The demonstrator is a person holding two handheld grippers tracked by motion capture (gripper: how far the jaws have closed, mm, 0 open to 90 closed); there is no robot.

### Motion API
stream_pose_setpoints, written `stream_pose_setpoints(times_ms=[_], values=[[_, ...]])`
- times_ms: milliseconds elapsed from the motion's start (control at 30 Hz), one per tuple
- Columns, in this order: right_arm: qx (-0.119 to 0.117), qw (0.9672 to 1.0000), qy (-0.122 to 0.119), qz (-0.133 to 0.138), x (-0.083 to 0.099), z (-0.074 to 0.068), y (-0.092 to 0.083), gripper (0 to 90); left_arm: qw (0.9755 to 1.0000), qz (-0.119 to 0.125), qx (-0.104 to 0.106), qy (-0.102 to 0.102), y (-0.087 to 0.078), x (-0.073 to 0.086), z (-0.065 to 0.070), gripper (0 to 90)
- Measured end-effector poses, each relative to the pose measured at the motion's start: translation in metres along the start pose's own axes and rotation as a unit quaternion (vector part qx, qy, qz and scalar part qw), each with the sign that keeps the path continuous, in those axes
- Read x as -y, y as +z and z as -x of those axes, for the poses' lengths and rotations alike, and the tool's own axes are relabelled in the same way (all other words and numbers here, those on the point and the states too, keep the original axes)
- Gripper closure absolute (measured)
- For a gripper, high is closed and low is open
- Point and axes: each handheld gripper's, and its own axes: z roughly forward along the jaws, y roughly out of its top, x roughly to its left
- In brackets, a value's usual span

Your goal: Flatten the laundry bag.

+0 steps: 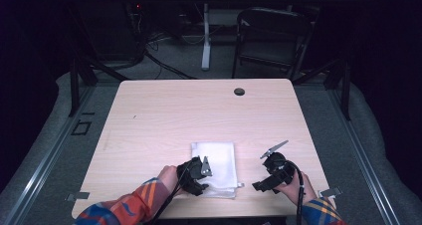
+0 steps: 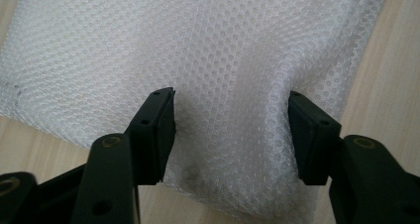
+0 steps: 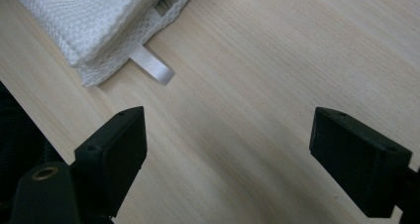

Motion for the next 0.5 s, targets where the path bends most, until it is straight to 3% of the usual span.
stream_pose_setpoints(times_ms=[300,333,400,500], values=[[-0.001,1.0000,-0.002,0.004,-0.001,-0.003,0.001,14.3,0.9994,0.012,0.019,-0.027,-0.003,0.002,-0.010,57.1],[-0.008,0.9998,0.009,0.013,-0.001,-0.006,0.002,14.3,0.9991,0.013,0.020,-0.034,-0.003,0.003,-0.011,58.3],[-0.008,0.9999,-0.006,0.003,-0.002,-0.005,0.001,14.7,0.9984,0.015,0.025,-0.048,-0.003,0.003,-0.014,61.2],[-0.005,0.9998,-0.013,0.011,-0.004,-0.009,0.002,16.7,0.9975,0.017,0.033,-0.060,-0.004,0.004,-0.019,64.9]])
